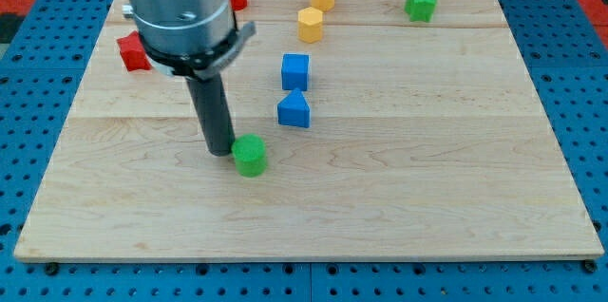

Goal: Move the red star to the left side

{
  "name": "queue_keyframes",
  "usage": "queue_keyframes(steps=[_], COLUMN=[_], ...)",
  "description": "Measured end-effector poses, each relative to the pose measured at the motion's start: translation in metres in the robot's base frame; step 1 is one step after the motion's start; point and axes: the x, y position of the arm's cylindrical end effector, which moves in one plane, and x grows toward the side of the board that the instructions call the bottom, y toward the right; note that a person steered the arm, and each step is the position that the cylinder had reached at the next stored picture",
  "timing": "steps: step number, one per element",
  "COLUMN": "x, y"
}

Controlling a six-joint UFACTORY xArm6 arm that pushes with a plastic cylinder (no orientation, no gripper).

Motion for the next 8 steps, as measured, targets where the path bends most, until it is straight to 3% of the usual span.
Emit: queue_keyframes(steps=[1,2,3,4,5,6,8], x=[0.006,-0.048,-0.096,-0.160,-0.203,-0.203,-0.164], y=[-0.016,-0.048,0.007,0.001,-0.062,-0.158,-0.143])
